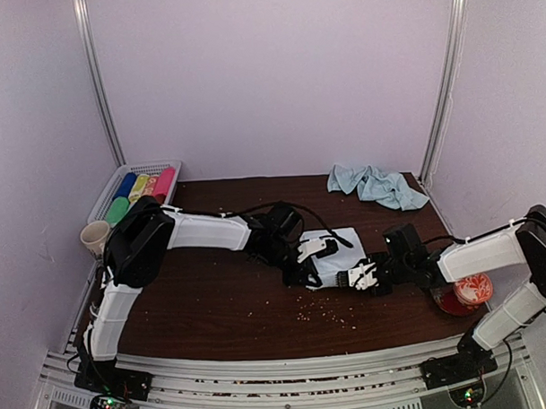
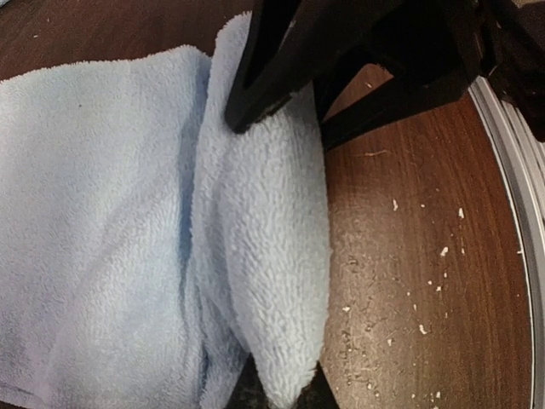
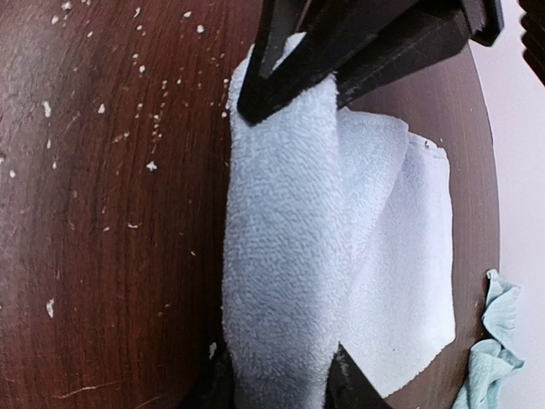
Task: Roll the towels
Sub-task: Roll the towel at the center of the board.
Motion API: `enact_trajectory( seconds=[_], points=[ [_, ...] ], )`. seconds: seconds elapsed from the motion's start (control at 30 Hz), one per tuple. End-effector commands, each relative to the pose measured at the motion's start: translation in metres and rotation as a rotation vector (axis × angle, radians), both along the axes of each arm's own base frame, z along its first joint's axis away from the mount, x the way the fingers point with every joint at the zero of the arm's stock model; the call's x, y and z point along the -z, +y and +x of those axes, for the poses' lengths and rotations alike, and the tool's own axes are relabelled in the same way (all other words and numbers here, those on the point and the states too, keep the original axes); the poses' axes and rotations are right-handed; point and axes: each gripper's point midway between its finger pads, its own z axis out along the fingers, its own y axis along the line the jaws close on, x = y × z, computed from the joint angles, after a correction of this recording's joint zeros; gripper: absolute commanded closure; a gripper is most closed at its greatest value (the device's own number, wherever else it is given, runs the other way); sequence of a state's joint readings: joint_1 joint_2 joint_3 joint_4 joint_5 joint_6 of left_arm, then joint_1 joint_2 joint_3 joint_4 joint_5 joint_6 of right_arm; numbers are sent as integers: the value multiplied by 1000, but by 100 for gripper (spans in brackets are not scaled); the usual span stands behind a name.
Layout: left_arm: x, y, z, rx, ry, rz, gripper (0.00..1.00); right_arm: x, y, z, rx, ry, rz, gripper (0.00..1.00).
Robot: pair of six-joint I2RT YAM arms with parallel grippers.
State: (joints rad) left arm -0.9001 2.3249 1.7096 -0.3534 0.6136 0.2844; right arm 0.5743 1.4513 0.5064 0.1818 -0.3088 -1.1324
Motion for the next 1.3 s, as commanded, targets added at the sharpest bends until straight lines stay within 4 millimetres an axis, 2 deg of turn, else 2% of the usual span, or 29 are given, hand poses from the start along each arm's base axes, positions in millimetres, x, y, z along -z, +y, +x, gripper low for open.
enact_trajectory(
  seconds=[0.0, 0.13, 0.2, 0.3, 0.43, 0.47, 0.57, 0.67, 0.8, 1.1, 1.27],
  points=[
    [24, 15, 0, -25, 60, 77, 94, 3, 1, 6, 41, 40, -11, 73],
    [15, 17, 6, -50, 21, 74, 74, 7, 3, 4, 48, 102, -14, 83],
    [7, 17, 10, -69, -7, 68, 59, 9, 3, 3, 50, 137, -15, 87],
    [-9, 18, 17, -99, -60, 46, 51, 7, 2, 2, 52, 183, 1, 89],
    [-40, 25, 28, -163, -168, -8, 31, 4, 0, 1, 51, 260, 28, 90],
    [-47, 28, 28, -172, -197, -26, 29, 4, 0, 0, 46, 284, 31, 91],
    [-65, 36, 32, -202, -284, -73, 26, 5, -1, -2, 44, 340, 29, 91],
    [-79, 42, 31, -209, -363, -126, 18, 10, -2, -5, 37, 400, 18, 91],
    [-92, 51, 26, -223, -512, -194, 16, 19, -1, -5, 50, 514, 6, 93],
    [-87, 43, 3, -159, -848, -219, 17, 27, -6, 2, 167, 833, 22, 91],
    [-73, 28, -2, -115, -981, -171, 16, 31, -7, -5, 173, 978, -10, 91]
  ],
)
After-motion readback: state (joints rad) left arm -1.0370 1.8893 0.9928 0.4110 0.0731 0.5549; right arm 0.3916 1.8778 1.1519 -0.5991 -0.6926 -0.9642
